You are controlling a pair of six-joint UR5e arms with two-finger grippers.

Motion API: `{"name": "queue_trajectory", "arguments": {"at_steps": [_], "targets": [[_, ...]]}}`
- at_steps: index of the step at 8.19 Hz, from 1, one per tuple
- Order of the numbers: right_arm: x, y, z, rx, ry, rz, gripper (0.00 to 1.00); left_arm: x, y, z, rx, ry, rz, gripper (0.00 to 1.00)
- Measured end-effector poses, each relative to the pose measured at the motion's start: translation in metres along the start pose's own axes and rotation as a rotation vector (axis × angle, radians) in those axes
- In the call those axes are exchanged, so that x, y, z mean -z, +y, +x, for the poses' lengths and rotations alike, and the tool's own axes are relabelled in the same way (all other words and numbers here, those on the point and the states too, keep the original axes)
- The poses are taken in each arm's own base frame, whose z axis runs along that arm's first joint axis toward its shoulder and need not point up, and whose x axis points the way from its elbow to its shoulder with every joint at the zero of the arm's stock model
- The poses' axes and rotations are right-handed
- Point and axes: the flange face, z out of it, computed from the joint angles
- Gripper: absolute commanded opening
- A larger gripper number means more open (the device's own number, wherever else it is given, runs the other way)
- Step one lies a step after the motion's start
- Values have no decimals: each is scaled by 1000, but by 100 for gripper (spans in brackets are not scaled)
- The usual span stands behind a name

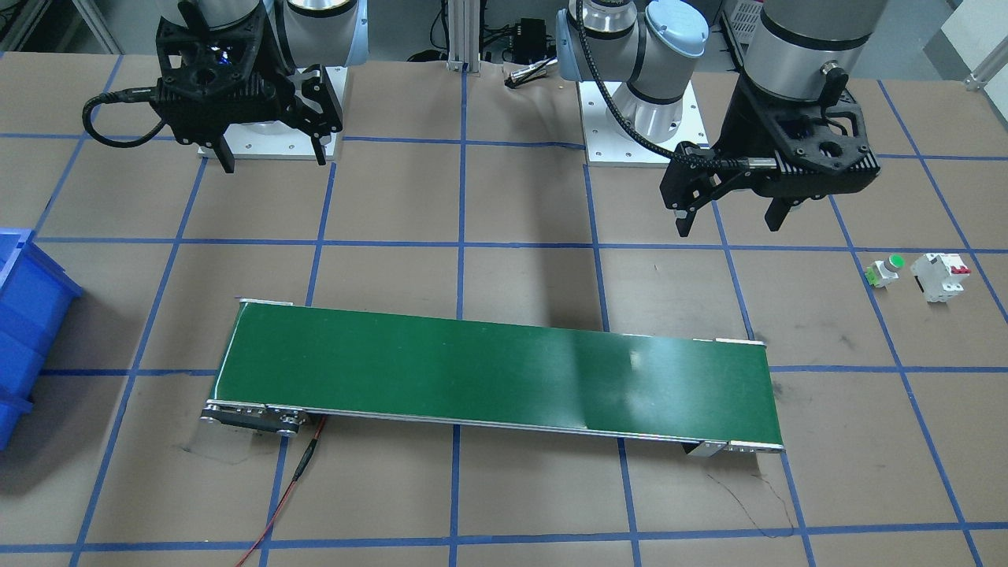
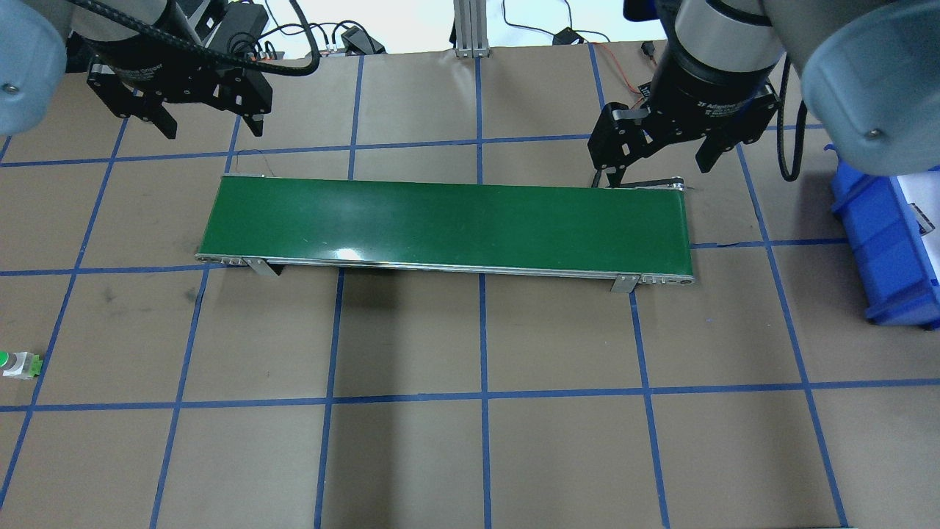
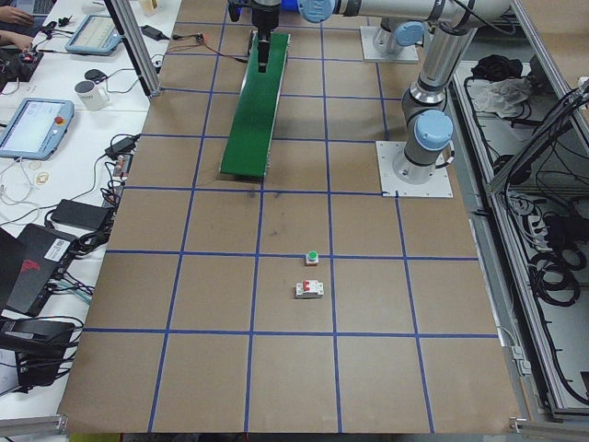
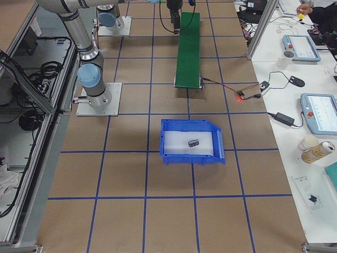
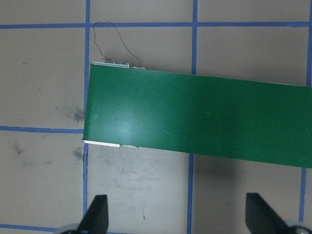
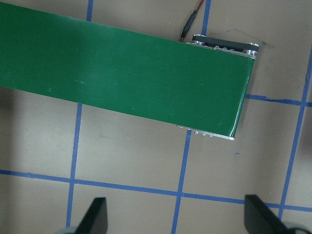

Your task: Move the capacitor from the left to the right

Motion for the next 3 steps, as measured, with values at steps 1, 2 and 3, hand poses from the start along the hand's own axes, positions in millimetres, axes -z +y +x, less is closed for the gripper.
{"name": "queue_trajectory", "arguments": {"at_steps": [1, 2, 3], "targets": [[1, 1, 0, 2, 0, 3, 100, 0, 0, 0, 0, 0, 0, 100], [2, 0, 0, 4, 1, 7, 100, 0, 0, 0, 0, 0, 0, 100], [2, 0, 0, 4, 1, 11, 100, 0, 0, 0, 0, 0, 0, 100]]}}
